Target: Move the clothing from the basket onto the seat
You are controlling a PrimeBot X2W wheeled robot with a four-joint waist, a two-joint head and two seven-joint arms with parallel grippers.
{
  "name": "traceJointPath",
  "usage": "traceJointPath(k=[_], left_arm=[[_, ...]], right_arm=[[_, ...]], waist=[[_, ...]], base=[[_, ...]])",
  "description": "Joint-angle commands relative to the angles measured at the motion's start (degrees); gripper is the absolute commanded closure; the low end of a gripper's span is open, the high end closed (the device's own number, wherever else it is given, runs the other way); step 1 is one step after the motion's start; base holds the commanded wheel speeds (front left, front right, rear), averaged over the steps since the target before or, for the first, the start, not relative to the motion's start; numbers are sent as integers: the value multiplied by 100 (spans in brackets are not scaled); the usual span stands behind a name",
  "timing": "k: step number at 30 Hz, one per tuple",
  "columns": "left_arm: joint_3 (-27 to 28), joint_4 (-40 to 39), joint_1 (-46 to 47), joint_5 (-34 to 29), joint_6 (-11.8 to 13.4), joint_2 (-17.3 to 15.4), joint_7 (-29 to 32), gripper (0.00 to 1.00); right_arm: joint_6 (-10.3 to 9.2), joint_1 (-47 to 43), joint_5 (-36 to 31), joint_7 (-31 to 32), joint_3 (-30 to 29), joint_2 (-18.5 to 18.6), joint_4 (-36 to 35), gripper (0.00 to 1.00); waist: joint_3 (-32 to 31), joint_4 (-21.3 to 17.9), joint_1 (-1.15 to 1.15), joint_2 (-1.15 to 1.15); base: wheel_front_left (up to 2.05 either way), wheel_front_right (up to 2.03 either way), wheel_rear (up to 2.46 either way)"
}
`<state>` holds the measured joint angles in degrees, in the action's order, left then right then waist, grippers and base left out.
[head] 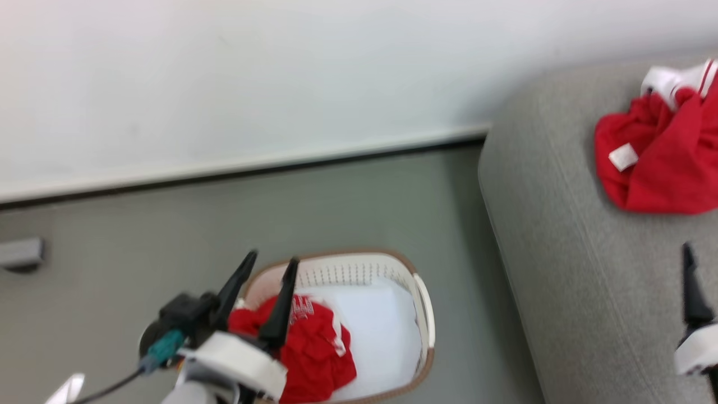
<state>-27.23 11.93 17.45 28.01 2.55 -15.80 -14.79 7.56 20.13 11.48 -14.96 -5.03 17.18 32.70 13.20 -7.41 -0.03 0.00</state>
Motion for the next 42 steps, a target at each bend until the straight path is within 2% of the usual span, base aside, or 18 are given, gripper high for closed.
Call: traceJointPath(k=[1, 13, 17, 28, 35, 42], left_arm=[[75, 8, -265, -6, 37, -45, -35, 0], [809, -118, -1395, -505, 185, 131, -36, 0], [1143, -124, -1575, -788, 113, 208, -36, 0], [1849, 68, -1931, -1181, -191, 502, -36, 0], [2168, 181, -2011, -1388, -445, 706, -37, 0], [2404, 290, -2021, -1593, -593, 879, -37, 0]], right_arm=[[-14, -267, -43, -15, 47, -88, -216, 0], [-14, -1613, -160, -15, 377, -736, -1530, 0], [-14, -1808, -134, -16, 418, -946, -1713, 0], [-14, -2000, -236, -16, 773, -1234, -1476, 0], [-14, -1982, -244, -16, 880, -1232, -1397, 0], [-14, -1942, -235, -16, 895, -1213, -1378, 0]], waist=[[-518, 200, 3, 0], [-1308, 843, 3, 0], [-1381, 940, 3, 0], [-1612, 659, 3, 0], [-1602, 501, 3, 0], [-1602, 444, 3, 0]], base=[[0, 0, 0], [0, 0, 0], [0, 0, 0], [0, 0, 0], [0, 0, 0], [0, 0, 0]])
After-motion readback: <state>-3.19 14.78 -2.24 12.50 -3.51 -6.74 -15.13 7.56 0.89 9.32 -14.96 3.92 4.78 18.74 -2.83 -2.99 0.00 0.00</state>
